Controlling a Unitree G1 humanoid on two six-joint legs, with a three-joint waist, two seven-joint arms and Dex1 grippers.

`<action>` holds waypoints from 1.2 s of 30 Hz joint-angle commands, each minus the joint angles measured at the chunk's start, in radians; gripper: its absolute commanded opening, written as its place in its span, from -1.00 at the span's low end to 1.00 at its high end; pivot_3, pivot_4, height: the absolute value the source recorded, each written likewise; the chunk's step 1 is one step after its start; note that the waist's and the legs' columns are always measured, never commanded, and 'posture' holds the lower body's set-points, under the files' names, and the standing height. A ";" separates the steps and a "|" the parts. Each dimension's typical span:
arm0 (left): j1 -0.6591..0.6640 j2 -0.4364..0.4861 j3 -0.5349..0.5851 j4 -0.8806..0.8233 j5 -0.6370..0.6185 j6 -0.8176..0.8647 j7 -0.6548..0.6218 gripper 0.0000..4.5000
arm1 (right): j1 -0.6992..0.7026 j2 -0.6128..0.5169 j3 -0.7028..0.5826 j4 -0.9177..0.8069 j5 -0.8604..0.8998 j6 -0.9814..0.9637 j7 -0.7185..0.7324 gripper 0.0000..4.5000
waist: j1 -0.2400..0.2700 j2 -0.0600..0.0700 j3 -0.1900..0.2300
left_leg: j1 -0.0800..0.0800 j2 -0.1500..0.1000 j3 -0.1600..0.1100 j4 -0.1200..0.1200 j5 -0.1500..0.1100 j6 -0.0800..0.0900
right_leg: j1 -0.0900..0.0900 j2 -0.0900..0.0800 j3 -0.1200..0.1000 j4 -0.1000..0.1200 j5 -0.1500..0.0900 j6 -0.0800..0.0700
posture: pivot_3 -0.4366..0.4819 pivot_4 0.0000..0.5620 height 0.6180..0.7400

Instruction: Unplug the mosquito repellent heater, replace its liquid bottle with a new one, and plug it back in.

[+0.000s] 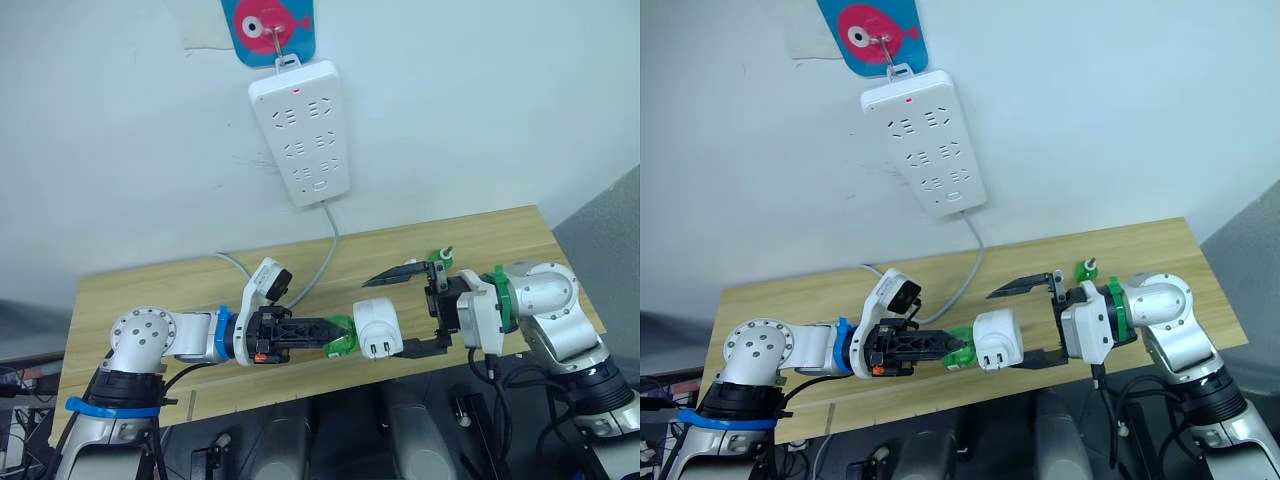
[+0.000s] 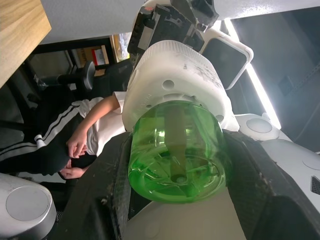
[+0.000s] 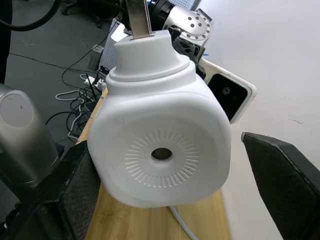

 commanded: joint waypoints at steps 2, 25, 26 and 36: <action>0.001 -0.001 0.001 -0.026 0.000 0.006 -0.028 0.00 | -0.005 0.005 0.001 -0.038 0.035 -0.028 0.020 0.91 | 0.000 0.000 0.000 | 0.000 0.000 0.000 0.000 0.000 0.000 | 0.000 0.000 0.000 0.000 0.000 0.000 | -0.29 0.22 1.00; 0.002 0.154 0.090 -0.256 0.268 -0.236 -0.172 1.00 | 0.172 -0.131 -0.077 -0.121 0.066 0.336 -0.104 0.32 | 0.004 0.000 0.000 | 0.000 0.000 0.000 0.000 0.000 0.000 | 0.000 -0.001 0.000 0.000 0.000 -0.001 | -0.26 0.25 1.00; 0.018 0.179 0.084 -0.310 0.338 -0.306 -0.192 1.00 | 0.192 -0.145 -0.083 -0.161 0.101 0.473 -0.168 0.32 | 0.004 0.000 0.000 | 0.000 0.000 0.000 -0.001 0.000 0.000 | 0.000 -0.001 0.001 -0.001 0.000 -0.001 | -0.25 0.24 1.00; 0.267 0.135 -0.089 -0.513 1.176 -1.298 -0.241 1.00 | 0.057 -0.011 -0.242 -0.334 0.574 1.546 -0.772 0.32 | 0.009 0.000 0.000 | -0.001 0.001 -0.002 -0.004 -0.002 0.003 | 0.000 -0.002 0.003 -0.004 -0.001 -0.004 | -0.21 0.24 1.00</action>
